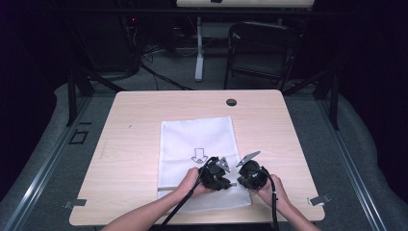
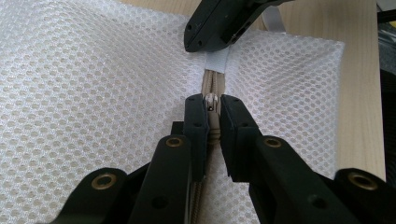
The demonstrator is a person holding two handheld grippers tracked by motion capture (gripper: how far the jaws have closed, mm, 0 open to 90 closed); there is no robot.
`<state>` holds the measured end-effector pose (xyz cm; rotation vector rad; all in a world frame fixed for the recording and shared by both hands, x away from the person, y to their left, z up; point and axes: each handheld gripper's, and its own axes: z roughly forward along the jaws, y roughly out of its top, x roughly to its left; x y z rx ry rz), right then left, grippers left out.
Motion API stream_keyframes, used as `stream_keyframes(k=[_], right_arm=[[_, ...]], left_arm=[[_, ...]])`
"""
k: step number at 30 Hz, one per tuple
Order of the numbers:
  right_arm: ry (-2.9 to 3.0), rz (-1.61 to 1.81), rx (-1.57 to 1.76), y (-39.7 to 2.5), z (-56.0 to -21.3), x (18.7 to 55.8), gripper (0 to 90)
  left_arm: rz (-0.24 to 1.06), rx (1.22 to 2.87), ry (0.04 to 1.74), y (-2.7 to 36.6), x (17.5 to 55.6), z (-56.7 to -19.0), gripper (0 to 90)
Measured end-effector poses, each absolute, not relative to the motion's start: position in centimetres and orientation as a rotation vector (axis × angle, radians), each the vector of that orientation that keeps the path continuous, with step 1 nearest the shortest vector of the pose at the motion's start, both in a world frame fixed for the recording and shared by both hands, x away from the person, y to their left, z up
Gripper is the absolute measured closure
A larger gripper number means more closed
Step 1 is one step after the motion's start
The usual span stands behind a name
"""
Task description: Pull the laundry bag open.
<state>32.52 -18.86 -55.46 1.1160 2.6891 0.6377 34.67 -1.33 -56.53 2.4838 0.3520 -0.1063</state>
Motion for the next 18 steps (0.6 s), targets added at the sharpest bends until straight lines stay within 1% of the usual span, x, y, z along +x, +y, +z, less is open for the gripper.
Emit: stream_keyframes(k=[7, 18], right_arm=[[2.692, 0.664, 1.139, -19.1, -55.5, 32.6, 90.0], [2.696, 0.646, 1.141, -19.0, -55.4, 32.6, 90.0]], left_arm=[[-0.079, 2.497, 0.32, -1.4, 34.4, -56.2, 81.9], [-0.09, 2.498, 0.324, -0.1, 34.5, -56.2, 81.8]])
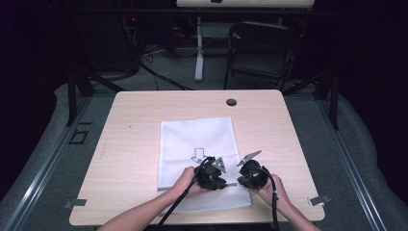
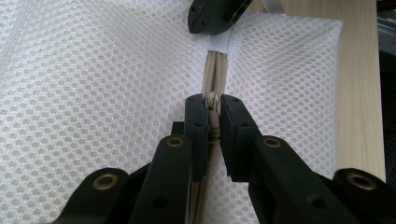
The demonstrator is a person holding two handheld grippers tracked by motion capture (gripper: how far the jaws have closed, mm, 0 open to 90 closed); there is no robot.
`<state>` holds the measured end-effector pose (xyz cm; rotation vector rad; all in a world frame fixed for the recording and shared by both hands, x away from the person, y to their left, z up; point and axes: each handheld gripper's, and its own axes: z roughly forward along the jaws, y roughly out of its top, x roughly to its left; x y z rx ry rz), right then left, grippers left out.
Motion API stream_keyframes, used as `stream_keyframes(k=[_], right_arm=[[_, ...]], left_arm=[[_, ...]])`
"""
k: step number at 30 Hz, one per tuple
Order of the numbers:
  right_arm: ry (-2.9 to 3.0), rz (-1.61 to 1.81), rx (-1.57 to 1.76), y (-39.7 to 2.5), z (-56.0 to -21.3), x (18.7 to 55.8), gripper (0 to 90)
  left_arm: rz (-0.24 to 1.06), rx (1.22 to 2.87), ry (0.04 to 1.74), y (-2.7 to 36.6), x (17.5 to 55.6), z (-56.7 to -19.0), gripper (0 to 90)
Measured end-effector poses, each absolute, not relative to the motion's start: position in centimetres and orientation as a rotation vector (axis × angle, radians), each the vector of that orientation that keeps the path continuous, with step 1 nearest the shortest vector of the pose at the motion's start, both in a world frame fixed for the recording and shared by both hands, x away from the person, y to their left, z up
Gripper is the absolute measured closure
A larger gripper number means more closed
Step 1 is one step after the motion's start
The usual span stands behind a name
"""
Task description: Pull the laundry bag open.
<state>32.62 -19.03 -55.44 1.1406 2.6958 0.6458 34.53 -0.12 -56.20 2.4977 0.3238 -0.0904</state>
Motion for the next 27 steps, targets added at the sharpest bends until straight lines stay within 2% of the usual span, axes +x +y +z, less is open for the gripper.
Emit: stream_keyframes(k=[18, 23, 27], right_arm=[[2.728, 0.605, 1.138, -19.0, -55.3, 32.2, 90.0], [2.736, 0.738, 1.133, -19.4, -55.0, 32.2, 90.0], [2.771, 0.745, 1.045, -17.8, -55.2, 32.0, 90.0]], left_arm=[[-0.122, 2.514, 0.315, 0.3, 34.9, -56.2, 81.7], [-0.143, 2.501, 0.313, 0.4, 35.0, -56.3, 81.6], [-0.144, 2.506, 0.303, 0.3, 35.1, -56.3, 81.5]])
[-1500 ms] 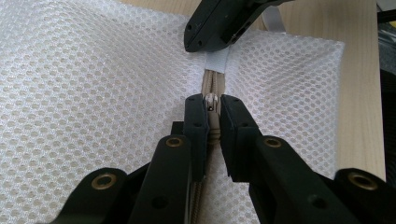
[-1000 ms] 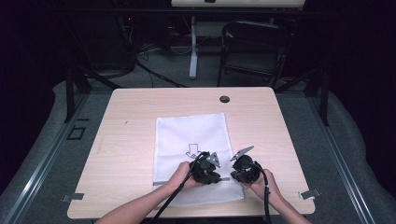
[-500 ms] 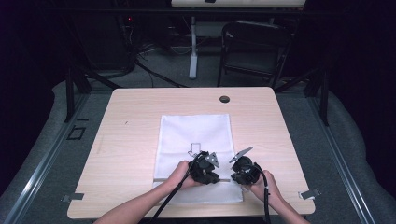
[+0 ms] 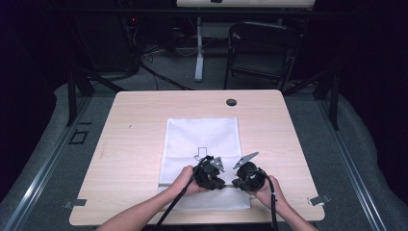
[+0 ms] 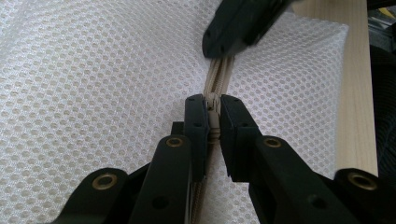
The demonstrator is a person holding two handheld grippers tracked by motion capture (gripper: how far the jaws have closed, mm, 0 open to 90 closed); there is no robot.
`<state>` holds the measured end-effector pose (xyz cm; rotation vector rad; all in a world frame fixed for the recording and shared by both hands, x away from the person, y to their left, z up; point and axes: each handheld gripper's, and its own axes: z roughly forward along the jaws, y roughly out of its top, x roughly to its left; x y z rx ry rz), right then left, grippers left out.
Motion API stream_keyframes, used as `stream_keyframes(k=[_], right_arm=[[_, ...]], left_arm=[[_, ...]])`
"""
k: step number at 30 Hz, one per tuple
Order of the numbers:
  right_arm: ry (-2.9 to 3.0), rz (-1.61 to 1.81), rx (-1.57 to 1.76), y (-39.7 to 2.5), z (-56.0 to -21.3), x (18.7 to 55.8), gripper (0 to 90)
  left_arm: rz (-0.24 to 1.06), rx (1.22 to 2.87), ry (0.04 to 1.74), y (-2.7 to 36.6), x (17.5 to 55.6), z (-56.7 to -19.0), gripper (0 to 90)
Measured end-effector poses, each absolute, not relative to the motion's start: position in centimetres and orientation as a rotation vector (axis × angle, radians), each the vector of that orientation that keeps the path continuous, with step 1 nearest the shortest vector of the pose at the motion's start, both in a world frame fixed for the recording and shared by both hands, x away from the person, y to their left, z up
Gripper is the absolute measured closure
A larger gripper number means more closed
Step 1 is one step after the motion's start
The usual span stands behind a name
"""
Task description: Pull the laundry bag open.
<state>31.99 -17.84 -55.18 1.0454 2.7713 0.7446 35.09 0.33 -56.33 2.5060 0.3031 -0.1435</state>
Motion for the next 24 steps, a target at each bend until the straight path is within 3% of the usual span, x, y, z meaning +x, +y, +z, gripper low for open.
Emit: stream_keyframes(k=[24], right_arm=[[2.807, 0.731, 1.08, -18.28, -55.6, 32.35, 90.0]], left_arm=[[-0.128, 2.524, 0.302, 0.58, 34.88, -56.03, 81.7]])
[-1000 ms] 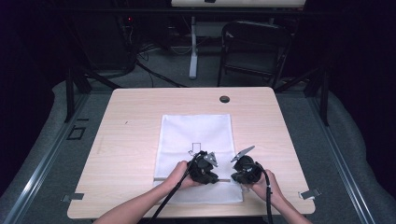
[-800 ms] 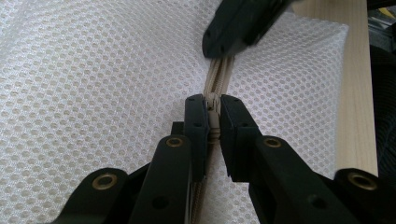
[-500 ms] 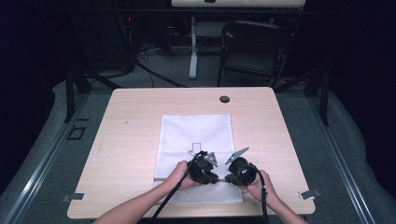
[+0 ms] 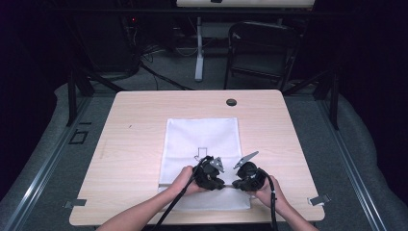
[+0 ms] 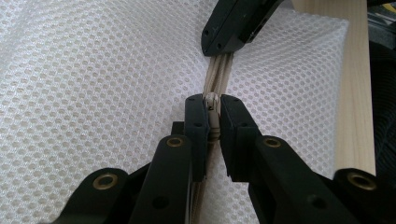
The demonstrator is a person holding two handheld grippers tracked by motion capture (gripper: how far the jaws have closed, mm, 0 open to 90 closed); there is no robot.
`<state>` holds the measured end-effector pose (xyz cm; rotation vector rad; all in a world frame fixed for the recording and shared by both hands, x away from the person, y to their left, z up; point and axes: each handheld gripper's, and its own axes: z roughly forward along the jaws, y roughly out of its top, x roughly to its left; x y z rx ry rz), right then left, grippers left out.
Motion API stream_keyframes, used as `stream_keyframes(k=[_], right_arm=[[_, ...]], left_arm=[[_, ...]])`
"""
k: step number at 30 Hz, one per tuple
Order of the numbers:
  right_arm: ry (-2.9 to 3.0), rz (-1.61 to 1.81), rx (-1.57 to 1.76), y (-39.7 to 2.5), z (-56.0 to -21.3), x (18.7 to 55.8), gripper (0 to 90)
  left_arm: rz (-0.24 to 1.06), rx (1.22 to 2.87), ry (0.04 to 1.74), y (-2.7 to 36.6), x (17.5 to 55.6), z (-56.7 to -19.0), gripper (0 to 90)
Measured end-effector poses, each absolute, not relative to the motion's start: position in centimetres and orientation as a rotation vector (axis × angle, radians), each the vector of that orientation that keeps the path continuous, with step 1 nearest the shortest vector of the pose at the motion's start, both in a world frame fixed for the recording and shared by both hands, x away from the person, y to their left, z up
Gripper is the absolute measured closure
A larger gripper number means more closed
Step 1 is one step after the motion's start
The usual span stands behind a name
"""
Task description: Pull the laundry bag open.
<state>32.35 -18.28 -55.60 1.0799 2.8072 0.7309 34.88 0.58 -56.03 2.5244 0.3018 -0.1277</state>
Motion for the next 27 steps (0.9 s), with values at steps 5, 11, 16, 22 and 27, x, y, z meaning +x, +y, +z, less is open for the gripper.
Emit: stream_keyframes(k=[5, 11, 16, 22, 27], right_arm=[[2.804, 0.731, 1.084, -18.2, -55.6, 32.3, 90.0], [2.802, 0.729, 1.087, -18.2, -55.6, 32.2, 90.0], [2.808, 0.734, 1.088, -18.2, -55.6, 32.2, 90.0], [2.805, 0.734, 1.089, -18.2, -55.6, 32.2, 90.0], [2.808, 0.734, 1.089, -18.2, -55.6, 32.2, 90.0]], left_arm=[[-0.127, 2.526, 0.31, 1.0, 34.8, -55.9, 81.7], [-0.133, 2.523, 0.315, 1.4, 34.9, -55.9, 81.7], [-0.142, 2.507, 0.326, 1.6, 34.8, -55.9, 81.7], [-0.141, 2.509, 0.335, 2.1, 34.8, -55.8, 81.7], [-0.147, 2.512, 0.341, 2.4, 34.8, -55.8, 81.7]])
